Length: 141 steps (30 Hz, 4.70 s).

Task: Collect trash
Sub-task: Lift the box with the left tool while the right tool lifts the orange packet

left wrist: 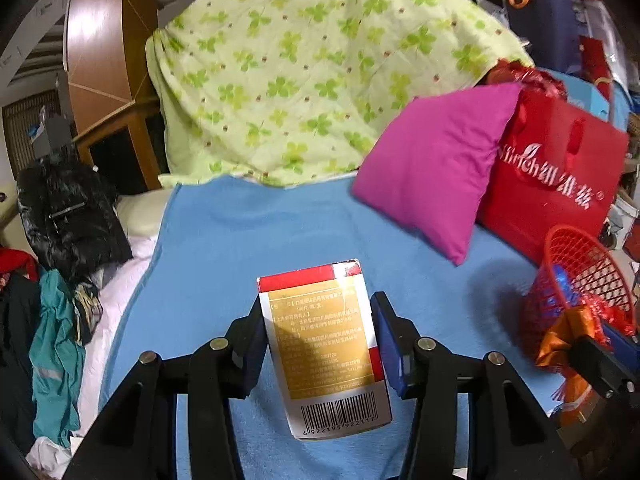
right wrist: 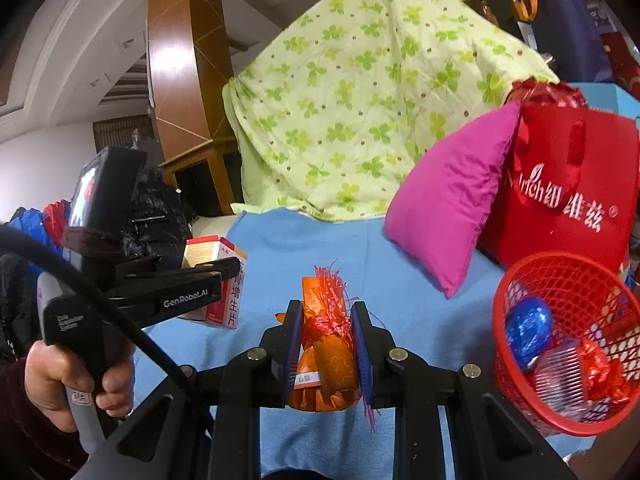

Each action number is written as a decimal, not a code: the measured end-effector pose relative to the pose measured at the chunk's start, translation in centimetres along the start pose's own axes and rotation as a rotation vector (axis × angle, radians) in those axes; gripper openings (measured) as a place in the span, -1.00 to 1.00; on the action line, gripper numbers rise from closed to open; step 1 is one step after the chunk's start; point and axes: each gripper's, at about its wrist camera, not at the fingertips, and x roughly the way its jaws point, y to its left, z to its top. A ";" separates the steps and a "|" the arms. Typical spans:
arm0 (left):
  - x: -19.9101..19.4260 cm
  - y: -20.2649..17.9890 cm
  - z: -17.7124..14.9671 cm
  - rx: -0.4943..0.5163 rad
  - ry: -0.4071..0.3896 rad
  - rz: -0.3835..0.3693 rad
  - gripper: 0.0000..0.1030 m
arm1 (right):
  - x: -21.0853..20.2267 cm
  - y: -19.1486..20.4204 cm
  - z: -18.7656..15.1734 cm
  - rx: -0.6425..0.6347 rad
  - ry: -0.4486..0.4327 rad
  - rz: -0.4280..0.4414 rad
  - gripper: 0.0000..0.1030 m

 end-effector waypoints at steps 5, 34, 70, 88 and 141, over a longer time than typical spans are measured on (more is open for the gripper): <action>-2.3 -0.3 0.5 0.010 -0.046 -0.006 0.00 | -1.8 0.4 0.6 -0.007 -0.036 0.000 -0.50; -6.2 -0.3 -0.4 0.016 -0.103 -0.005 0.00 | -5.6 2.5 1.0 -0.039 -0.099 0.006 -0.50; -11.4 -1.8 -1.8 0.059 -0.165 0.000 0.00 | -11.4 2.5 0.1 -0.029 -0.183 0.001 -0.50; -11.2 -4.5 -2.2 0.115 -0.151 -0.010 0.01 | -12.4 0.5 -0.7 0.022 -0.193 -0.017 -0.50; -9.2 -7.7 -4.7 0.202 -0.075 -0.025 0.01 | -10.7 -2.5 -2.4 0.124 -0.157 -0.004 -0.49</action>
